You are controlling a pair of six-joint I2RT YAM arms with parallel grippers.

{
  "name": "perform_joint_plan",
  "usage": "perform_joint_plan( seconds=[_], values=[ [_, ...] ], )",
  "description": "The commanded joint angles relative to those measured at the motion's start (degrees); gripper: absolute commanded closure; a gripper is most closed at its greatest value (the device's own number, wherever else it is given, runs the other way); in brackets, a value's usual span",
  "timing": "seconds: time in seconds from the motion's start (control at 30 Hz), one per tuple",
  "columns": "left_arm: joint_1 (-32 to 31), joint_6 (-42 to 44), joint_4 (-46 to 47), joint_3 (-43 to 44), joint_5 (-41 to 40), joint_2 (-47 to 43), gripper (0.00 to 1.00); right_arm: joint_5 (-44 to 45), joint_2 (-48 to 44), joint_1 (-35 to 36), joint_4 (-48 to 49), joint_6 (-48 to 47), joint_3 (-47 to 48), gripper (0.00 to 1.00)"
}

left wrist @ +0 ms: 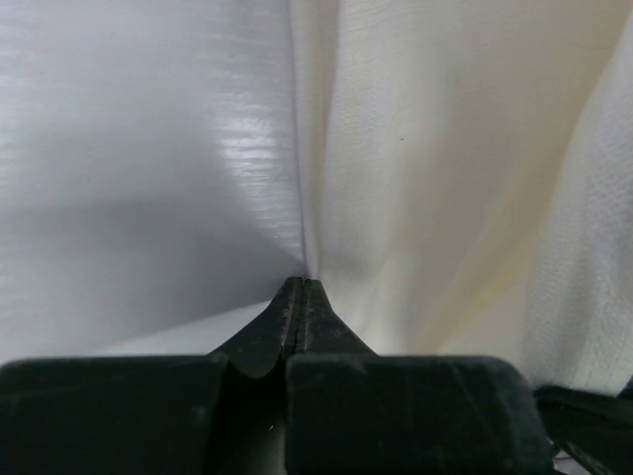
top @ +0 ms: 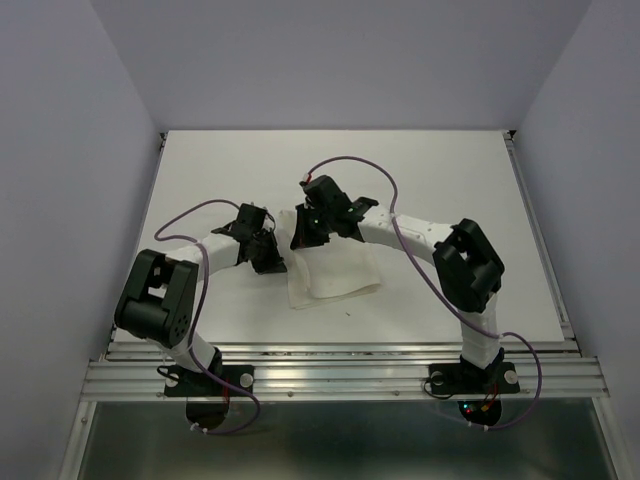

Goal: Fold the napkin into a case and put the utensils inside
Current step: Fold the rectangle-folded napkin at the center of the board.

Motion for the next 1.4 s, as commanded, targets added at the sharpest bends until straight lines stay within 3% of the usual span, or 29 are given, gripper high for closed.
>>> perform_joint_plan(
  seconds=[0.0, 0.57, 0.6, 0.63, 0.7, 0.73, 0.83, 0.97, 1.2, 1.37],
  values=[
    [0.0, 1.1, -5.2, -0.1, -2.6, -3.9, 1.00, -1.4, 1.2, 0.6, 1.7, 0.4, 0.6, 0.99],
    [1.4, 0.6, -7.4, -0.1, -4.5, -6.4, 1.00, -5.0, 4.7, 1.1, 2.2, 0.1, 4.0, 0.99],
    [1.6, 0.5, -7.5, -0.1, -4.8, -7.0, 1.00, -5.6, 5.8, 1.1, 2.3, 0.0, 4.9, 0.96],
    [1.7, 0.5, -7.7, -0.1, -4.8, -7.2, 1.00, -6.9, 6.4, 1.1, 2.5, -0.1, 5.3, 0.88],
    [2.4, 0.2, -8.3, -0.1, -5.4, -7.7, 1.00, -8.4, 7.7, 1.6, 2.4, -0.5, 6.3, 0.62],
    [2.8, -0.1, -8.3, -0.1, -5.7, -8.4, 1.00, -9.2, 8.5, 1.6, 2.3, -0.6, 6.9, 0.45],
    [4.6, -1.0, -8.6, -0.3, -6.4, -10.2, 0.93, -8.6, 7.0, 1.6, 2.3, -1.3, 6.7, 0.31],
    [6.1, -1.1, -7.9, -0.1, -6.6, -11.4, 0.91, -3.5, 0.8, 1.1, 2.6, -2.0, 4.1, 0.30],
    [6.0, -0.9, -5.7, 2.8, -3.5, -9.9, 0.81, 1.3, -9.7, -3.7, 3.4, -2.1, -6.3, 0.44],
    [4.3, 0.3, -5.6, 2.6, -2.5, -9.3, 0.66, 3.6, -16.5, -7.5, 3.2, -3.0, -18.5, 0.43]
  ],
)
